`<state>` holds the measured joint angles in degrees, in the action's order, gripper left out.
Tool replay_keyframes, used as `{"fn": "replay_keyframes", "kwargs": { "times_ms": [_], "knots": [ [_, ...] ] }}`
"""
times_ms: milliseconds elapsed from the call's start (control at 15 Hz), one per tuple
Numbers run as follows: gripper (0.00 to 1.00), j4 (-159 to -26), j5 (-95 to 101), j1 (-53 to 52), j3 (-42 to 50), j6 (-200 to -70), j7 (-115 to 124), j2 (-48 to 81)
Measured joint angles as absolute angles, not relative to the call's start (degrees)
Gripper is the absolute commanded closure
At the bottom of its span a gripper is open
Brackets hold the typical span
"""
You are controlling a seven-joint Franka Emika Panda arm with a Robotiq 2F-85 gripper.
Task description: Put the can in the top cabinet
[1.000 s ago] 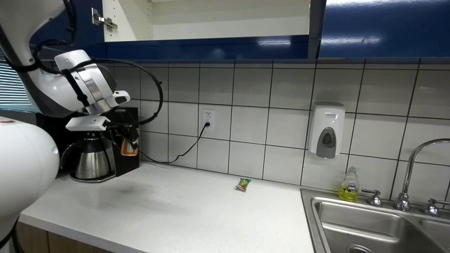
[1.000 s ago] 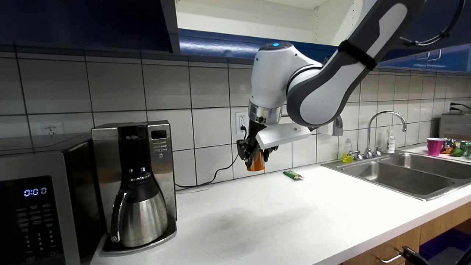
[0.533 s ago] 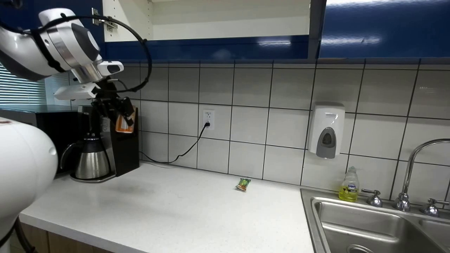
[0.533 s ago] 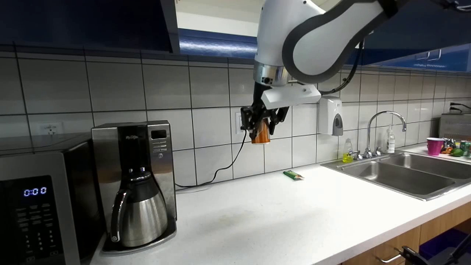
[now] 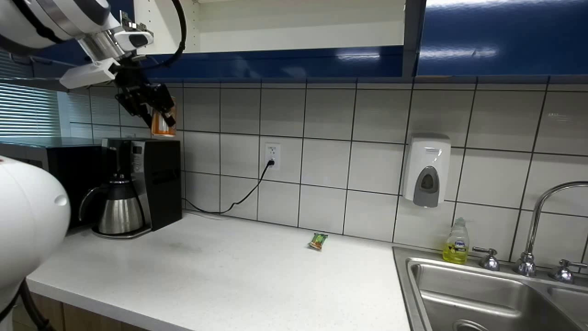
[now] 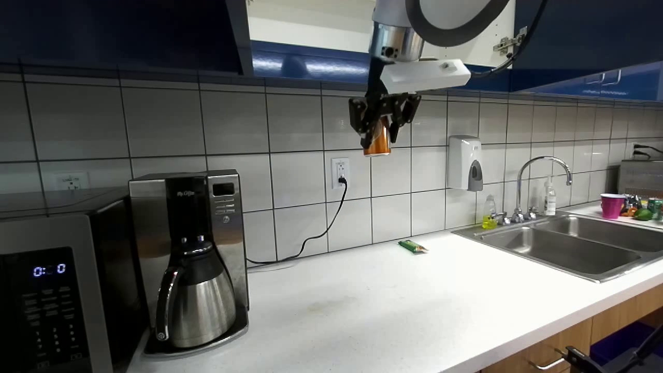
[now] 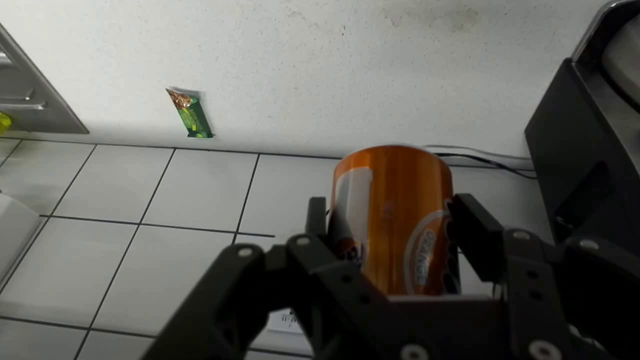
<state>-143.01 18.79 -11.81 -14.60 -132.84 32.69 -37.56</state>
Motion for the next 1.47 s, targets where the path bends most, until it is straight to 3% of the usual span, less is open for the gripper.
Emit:
{"fn": "replay_keyframes", "kwargs": {
  "times_ms": [1467],
  "knots": [
    [0.6, -115.41, 18.56, -1.95, -19.03, -121.98, 28.12, -34.48]
  ]
}}
